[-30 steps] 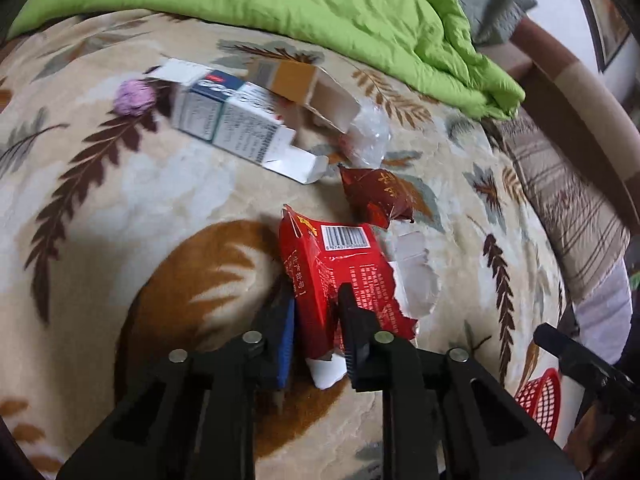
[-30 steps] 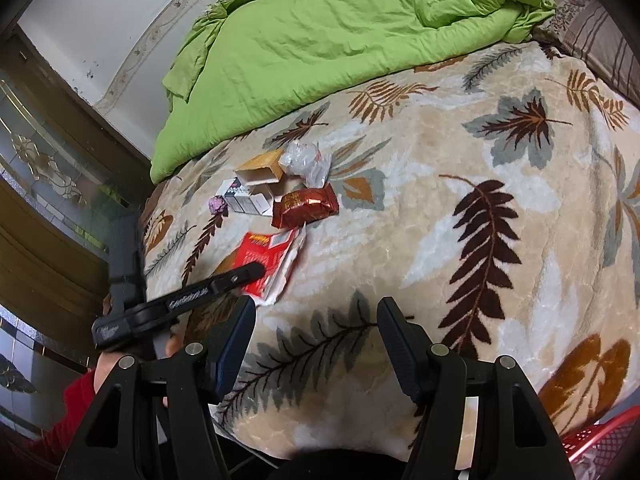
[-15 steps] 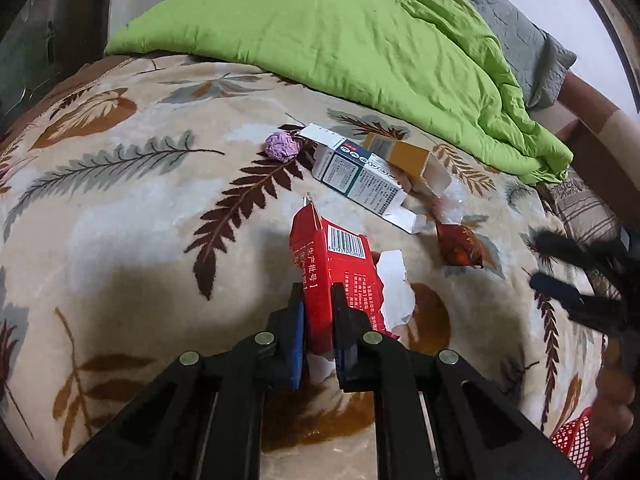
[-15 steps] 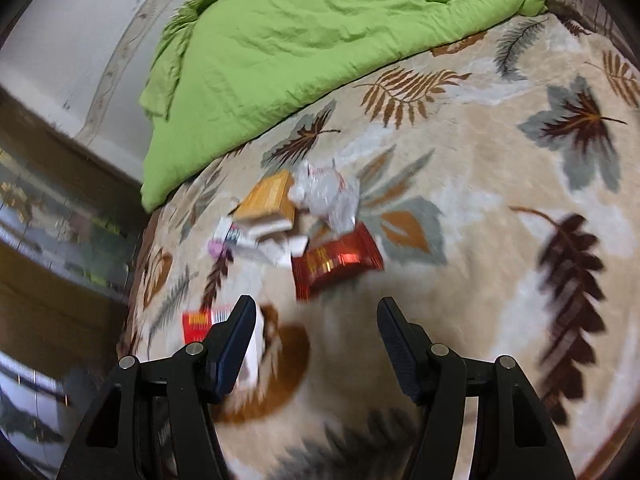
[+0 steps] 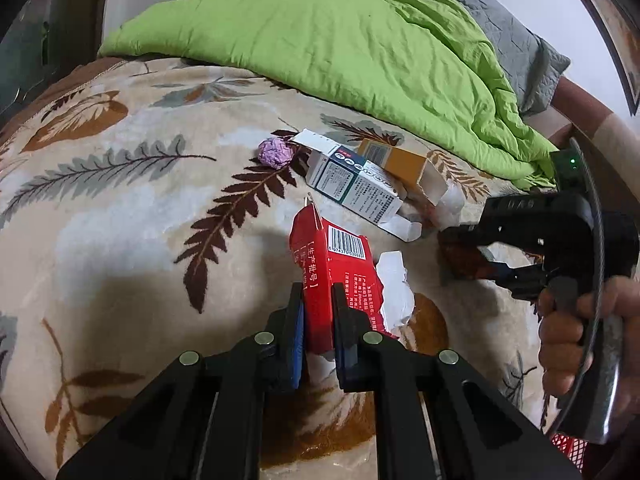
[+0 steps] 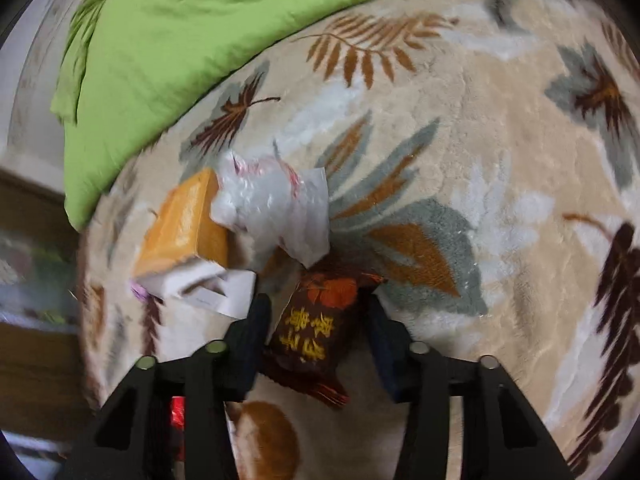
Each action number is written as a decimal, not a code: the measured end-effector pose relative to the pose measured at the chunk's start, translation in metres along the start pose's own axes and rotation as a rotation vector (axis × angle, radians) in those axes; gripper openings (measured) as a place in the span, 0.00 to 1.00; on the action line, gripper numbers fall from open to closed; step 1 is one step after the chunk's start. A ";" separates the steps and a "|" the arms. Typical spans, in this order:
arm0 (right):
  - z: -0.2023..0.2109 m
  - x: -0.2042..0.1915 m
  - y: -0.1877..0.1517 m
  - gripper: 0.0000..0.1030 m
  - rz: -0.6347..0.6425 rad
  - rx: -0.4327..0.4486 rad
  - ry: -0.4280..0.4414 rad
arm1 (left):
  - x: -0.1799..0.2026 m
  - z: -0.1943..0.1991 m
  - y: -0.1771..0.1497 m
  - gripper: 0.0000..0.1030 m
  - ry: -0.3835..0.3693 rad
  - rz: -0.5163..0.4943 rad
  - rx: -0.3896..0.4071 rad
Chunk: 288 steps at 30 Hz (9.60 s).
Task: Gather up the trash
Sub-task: 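Grasp the red candy wrapper with the right tool while the left tool holds the red box, then hold the red box and candy wrapper raised above the bed, then carry both items over the red wastebasket and open both tools, then move both tools back toward the remaining trash on the bed, then grasp the pink foil ball with the left tool while the right tool grasps the orange medicine box, then hold the pink foil ball and orange box raised above the bed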
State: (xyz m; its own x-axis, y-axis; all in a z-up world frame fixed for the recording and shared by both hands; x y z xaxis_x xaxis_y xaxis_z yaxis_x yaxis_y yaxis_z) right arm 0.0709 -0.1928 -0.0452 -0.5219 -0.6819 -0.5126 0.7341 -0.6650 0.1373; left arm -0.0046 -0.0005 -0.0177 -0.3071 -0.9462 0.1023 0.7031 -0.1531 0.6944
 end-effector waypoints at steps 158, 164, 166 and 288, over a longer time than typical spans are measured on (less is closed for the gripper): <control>0.321 0.347 -0.135 0.47 -0.167 0.487 -0.003 | 0.376 0.132 -0.094 0.49 -0.705 -0.755 -0.112; 0.316 0.321 -0.124 0.48 -0.107 0.486 0.018 | 0.346 0.130 -0.075 0.64 -0.632 -0.682 -0.064; 0.311 0.304 -0.121 0.48 -0.070 0.468 0.045 | 0.327 0.125 -0.067 0.65 -0.594 -0.639 -0.060; 0.048 0.006 -0.105 0.52 0.555 0.006 0.026 | 0.021 0.063 -0.012 0.25 -0.039 -0.146 0.037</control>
State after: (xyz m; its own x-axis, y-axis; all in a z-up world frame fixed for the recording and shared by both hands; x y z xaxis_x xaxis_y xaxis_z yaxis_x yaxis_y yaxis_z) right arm -0.0301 -0.1416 -0.0225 -0.0465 -0.9228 -0.3825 0.8932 -0.2099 0.3978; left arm -0.0598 -0.0007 0.0211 -0.4300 -0.9025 0.0255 0.6250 -0.2771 0.7298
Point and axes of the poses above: each gripper's, at about its wrist camera, not at the fingertips, and z roughly against the way its jaws point, x to its right, y to its top, the point moved 7 cm from there along -z, roughly the way its jaws point, and after that the axes turned 15 degrees about -z, right-handed, at the moved point
